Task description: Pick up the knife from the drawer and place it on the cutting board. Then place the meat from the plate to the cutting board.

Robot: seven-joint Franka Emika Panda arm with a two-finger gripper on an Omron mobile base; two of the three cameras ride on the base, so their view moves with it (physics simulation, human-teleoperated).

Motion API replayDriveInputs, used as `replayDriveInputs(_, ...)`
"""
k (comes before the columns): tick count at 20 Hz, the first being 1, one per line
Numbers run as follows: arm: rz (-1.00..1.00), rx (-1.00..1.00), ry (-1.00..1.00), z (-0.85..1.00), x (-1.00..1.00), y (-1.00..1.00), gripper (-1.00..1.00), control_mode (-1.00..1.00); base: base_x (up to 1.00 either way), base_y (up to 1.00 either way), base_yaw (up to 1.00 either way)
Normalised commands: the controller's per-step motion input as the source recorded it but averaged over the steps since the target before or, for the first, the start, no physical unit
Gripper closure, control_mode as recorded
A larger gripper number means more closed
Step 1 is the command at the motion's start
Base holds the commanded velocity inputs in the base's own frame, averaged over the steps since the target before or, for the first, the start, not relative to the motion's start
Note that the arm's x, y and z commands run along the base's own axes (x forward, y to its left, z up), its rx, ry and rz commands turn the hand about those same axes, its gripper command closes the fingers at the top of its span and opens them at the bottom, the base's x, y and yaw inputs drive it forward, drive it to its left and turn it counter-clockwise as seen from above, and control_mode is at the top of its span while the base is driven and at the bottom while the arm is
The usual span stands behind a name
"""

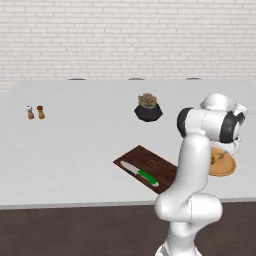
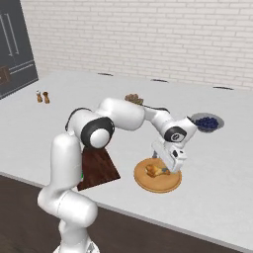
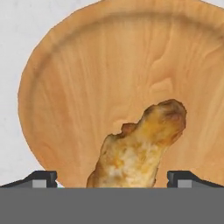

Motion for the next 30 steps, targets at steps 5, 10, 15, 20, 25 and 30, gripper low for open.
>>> replayDriveInputs(5, -0.06, 0.0, -0.08, -0.03, -0.75, 0.05, -1.0, -1.0, 0.0, 0.0, 0.0)
replayDriveInputs(10, -0.03, 0.0, -0.04, 0.0, -0.36, 0.05, -1.0, -1.0, 0.0, 0.0, 0.0)
replayDriveInputs(15, -0.03, 0.0, 0.0, 0.02, 0.05, 0.2, -1.0, -1.0, 0.0, 0.0, 0.0)
replayDriveInputs(20, -0.04, 0.0, 0.0, 0.07, 0.26, 0.04, -1.0, -1.0, 0.0, 0.0, 0.0)
replayDriveInputs(25, 0.0, 0.0, 0.0, 0.0, 0.25, 0.0, -1.0, -1.0, 0.0, 0.0, 0.0)
replayDriveInputs(30, 0.0, 0.0, 0.0, 0.0, 0.01, 0.0, -1.0, -1.0, 0.0, 0.0, 0.0)
